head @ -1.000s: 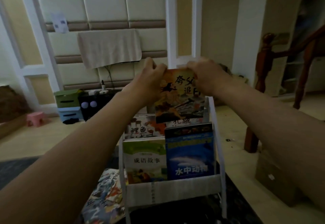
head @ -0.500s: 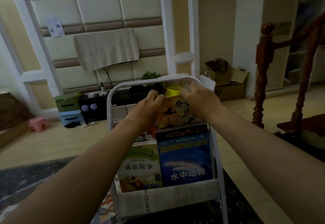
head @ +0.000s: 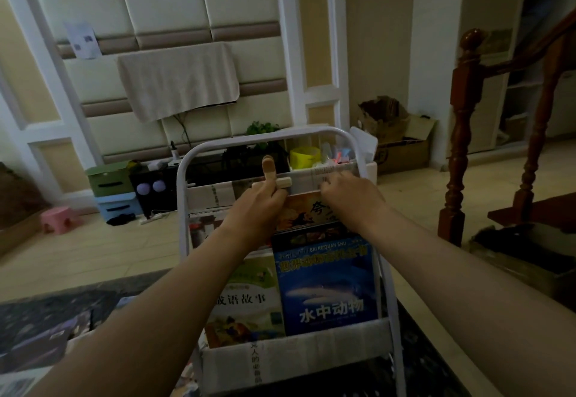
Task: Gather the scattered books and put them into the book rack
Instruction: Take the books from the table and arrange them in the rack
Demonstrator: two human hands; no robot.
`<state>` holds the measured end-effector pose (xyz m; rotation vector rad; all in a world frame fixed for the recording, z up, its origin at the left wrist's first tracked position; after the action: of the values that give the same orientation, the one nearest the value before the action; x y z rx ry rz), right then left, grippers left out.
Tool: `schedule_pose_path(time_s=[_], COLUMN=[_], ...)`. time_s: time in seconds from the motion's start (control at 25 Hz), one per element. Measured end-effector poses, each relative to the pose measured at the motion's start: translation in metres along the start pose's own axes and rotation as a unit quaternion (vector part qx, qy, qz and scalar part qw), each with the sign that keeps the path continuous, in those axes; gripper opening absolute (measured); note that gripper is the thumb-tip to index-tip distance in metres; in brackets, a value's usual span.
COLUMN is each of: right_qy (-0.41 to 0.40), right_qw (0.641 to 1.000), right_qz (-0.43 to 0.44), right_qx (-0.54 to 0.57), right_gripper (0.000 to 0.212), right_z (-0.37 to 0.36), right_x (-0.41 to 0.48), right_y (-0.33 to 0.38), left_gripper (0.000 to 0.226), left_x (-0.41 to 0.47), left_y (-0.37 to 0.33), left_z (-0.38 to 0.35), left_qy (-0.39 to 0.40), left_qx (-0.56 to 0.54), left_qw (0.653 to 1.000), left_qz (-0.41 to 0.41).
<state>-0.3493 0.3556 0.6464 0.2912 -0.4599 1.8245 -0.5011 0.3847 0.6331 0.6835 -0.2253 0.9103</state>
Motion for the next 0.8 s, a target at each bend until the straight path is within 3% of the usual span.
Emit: schedule_pose_path(time_s=[0.52, 0.8], right_qy=[0.004, 0.038], right_qw=[0.999, 0.999], right_qz=[0.004, -0.021], right_qx=[-0.033, 0.017], right_gripper=[0.034, 0.030], right_z=[-0.001, -0.001], right_x=[0.002, 0.002], right_y=[0.007, 0.007], left_gripper=[0.025, 0.023], left_x=[-0.003, -0.004], left_y=[-0.002, 0.002], left_z=[0.010, 0.012], left_qy=[0.029, 0.058], left_qx=[-0.028, -0.082], left_qw=[0.999, 0.995], left_qz=[0.018, 0.023])
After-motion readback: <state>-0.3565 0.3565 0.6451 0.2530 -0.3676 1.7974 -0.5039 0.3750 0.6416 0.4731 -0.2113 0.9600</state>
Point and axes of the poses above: each hand's wrist, its own x-axis towards the middle knuckle, its own z-axis out of the back of the hand, y = z × x, the point moved 6 cm from there along x, towards the middle knuckle, and after that the axes turned 11 degrees about x, right-handed, at the moved point
